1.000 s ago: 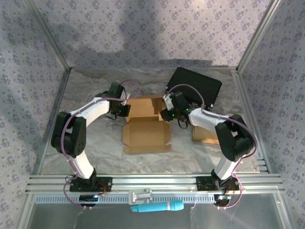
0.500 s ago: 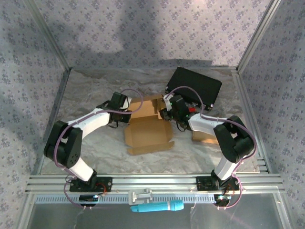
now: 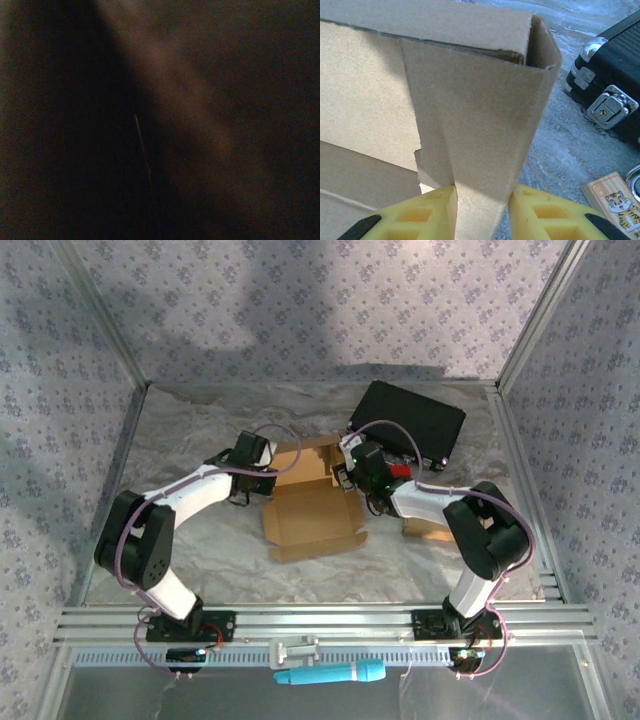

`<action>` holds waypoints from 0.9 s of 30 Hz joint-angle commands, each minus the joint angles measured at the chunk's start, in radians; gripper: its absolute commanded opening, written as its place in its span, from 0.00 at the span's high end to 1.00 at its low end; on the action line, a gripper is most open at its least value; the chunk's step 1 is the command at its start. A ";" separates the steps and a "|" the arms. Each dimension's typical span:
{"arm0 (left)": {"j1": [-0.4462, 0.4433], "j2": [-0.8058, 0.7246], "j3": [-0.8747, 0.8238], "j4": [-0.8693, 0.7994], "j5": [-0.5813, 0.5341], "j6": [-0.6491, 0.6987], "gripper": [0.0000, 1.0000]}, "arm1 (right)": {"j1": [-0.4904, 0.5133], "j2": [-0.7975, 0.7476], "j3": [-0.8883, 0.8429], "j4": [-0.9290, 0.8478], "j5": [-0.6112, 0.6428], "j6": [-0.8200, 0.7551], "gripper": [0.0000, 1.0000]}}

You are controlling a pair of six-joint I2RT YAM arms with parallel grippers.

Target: Fold the paper box

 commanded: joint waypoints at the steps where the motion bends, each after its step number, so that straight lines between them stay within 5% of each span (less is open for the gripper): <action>1: -0.010 0.025 0.041 -0.068 0.033 0.020 1.00 | 0.013 0.029 0.024 0.027 0.063 -0.028 0.71; 10: -0.010 0.040 0.064 -0.103 0.061 0.032 1.00 | 0.031 0.065 0.054 0.032 0.115 -0.010 0.86; 27: -0.007 0.070 0.110 -0.174 0.077 0.035 1.00 | -0.034 0.093 0.096 0.055 0.052 0.012 0.74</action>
